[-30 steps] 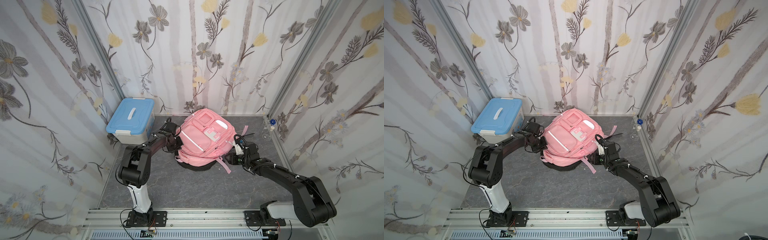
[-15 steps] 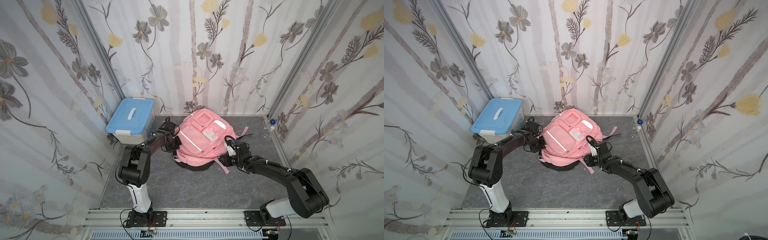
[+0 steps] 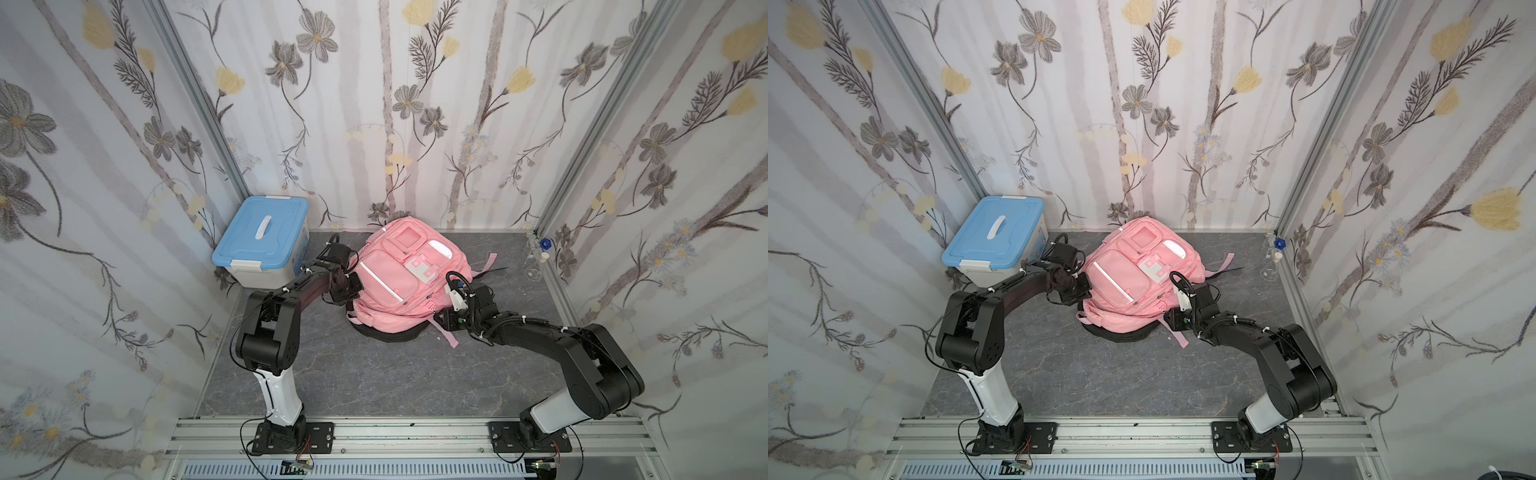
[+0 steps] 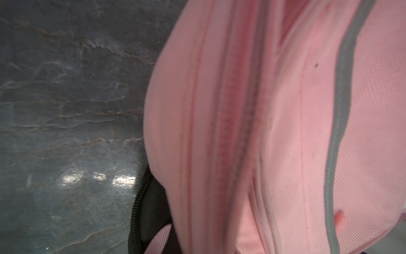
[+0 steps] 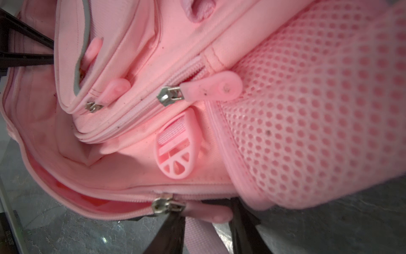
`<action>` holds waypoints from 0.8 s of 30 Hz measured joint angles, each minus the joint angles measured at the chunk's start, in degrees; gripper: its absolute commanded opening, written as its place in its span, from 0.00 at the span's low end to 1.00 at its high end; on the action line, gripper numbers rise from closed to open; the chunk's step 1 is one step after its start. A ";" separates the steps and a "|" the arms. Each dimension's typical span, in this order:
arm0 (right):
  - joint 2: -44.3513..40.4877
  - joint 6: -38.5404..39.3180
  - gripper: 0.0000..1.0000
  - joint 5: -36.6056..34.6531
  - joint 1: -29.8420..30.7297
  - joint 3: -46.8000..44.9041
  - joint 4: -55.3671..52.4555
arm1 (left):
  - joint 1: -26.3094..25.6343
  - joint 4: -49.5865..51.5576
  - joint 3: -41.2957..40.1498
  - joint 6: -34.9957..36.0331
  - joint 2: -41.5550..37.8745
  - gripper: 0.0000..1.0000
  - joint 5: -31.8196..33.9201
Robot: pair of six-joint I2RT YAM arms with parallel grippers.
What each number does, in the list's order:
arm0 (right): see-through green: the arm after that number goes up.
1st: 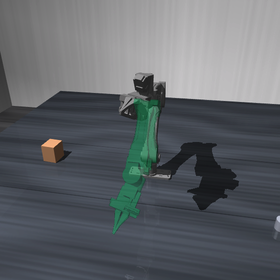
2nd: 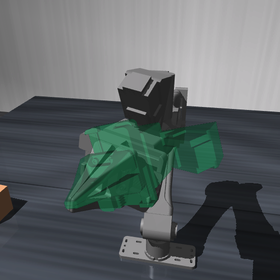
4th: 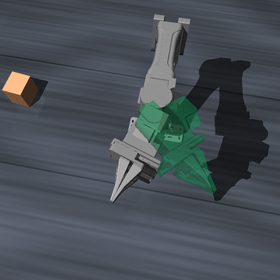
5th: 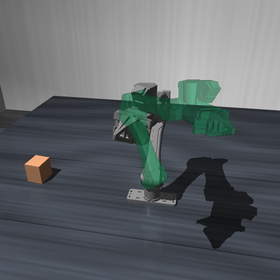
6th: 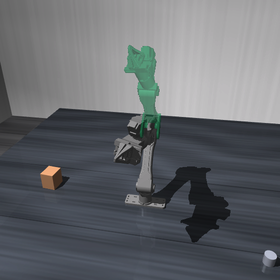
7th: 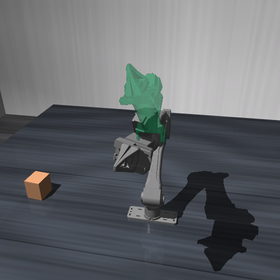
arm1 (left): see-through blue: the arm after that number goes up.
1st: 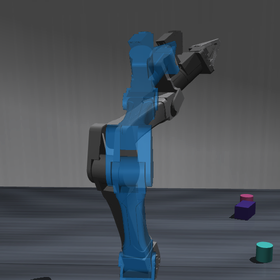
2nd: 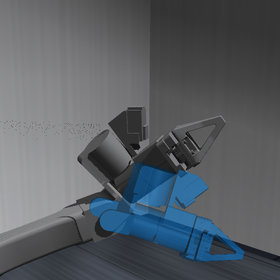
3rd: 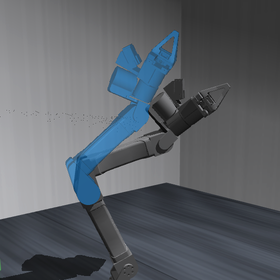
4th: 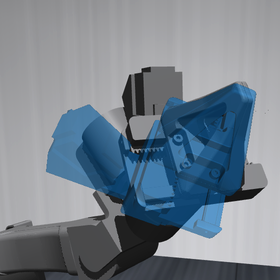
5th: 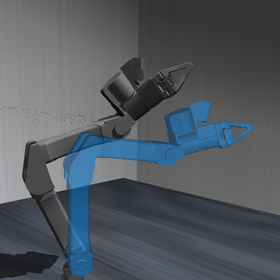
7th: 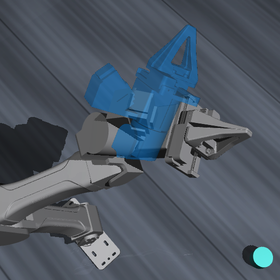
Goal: Zip up the backpack
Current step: Zip the zipper on the backpack.
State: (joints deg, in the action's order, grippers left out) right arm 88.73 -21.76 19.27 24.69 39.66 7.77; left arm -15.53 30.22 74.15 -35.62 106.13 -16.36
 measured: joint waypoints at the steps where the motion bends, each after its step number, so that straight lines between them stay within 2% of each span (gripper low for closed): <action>1: 0.02 -0.26 0.23 0.07 0.00 0.00 0.17 | 0.00 -0.02 -0.02 0.00 0.00 0.00 0.00; 8: -0.74 -0.42 0.10 1.25 0.00 0.02 -0.83 | 0.00 -0.55 -0.42 -0.37 0.00 0.00 -0.02; 12: -2.95 -0.24 0.00 1.57 0.13 0.02 -2.86 | 0.00 -0.85 -0.66 -0.42 -0.13 0.00 -0.02; 18: -6.51 0.87 0.00 1.05 0.07 -0.09 -5.73 | 0.00 -1.22 -0.98 -0.61 -0.39 0.00 0.02; 24: -5.51 0.90 0.00 0.63 0.11 -0.11 -5.68 | -0.02 -1.36 -1.14 -0.79 -0.50 0.00 0.04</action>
State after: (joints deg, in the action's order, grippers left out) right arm 83.22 -20.86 19.90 24.80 39.55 2.09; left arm -15.55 28.86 73.01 -36.40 105.62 -16.32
